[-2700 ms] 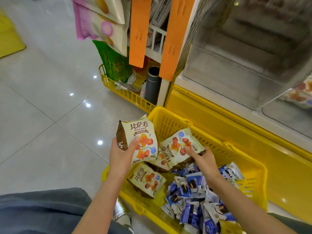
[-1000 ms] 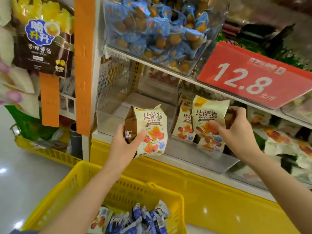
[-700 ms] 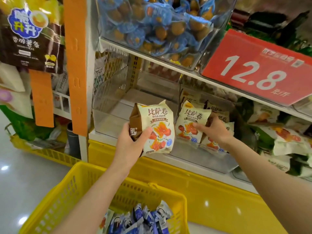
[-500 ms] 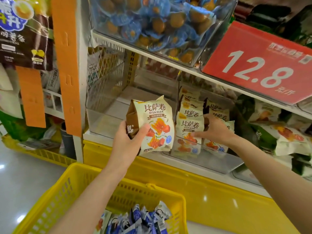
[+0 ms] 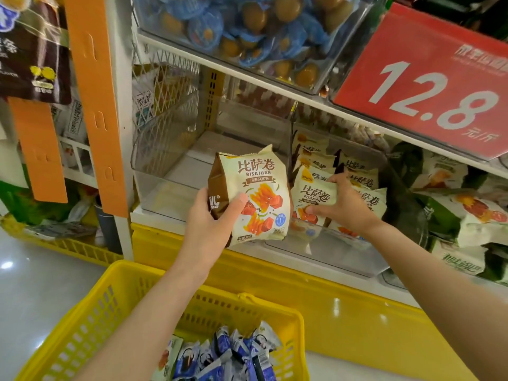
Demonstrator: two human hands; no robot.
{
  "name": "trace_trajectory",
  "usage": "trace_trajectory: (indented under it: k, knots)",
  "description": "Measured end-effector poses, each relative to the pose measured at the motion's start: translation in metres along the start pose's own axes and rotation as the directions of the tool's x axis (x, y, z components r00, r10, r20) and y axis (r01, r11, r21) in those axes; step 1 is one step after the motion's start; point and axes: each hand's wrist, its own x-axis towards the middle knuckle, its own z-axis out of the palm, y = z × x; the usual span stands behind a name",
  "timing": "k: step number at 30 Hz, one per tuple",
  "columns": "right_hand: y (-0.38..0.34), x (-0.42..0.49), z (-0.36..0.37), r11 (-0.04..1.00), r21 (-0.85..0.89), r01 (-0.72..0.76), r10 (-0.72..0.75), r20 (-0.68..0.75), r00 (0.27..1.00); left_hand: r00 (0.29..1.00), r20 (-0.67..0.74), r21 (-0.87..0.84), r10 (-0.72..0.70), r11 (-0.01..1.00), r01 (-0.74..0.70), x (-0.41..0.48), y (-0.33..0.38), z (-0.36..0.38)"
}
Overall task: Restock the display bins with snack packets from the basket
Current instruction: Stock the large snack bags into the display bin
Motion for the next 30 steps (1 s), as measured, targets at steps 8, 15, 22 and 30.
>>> trace_trajectory:
  k: [8,15,22,30]
  knots:
    - [-0.010,-0.007,-0.006,0.996,-0.047,-0.069,0.071,0.042,0.997,0.999,0.050,0.097,0.019,0.995,-0.023,-0.010,0.003,0.005]
    - [-0.048,-0.072,-0.032,0.971,0.082,0.225,-0.215,-0.118,0.970,0.973,0.228,0.219,0.031,0.972,-0.082,-0.029,-0.004,0.002]
    - [-0.052,-0.136,-0.039,0.843,-0.277,0.461,-0.392,0.272,0.879,0.872,0.485,0.259,0.075,0.939,-0.225,-0.057,-0.007,0.025]
    - [-0.024,-0.158,-0.091,0.865,-0.324,0.383,-0.389,0.047,0.920,0.758,0.635,0.540,0.147,0.617,-0.572,-0.056,0.010,0.063]
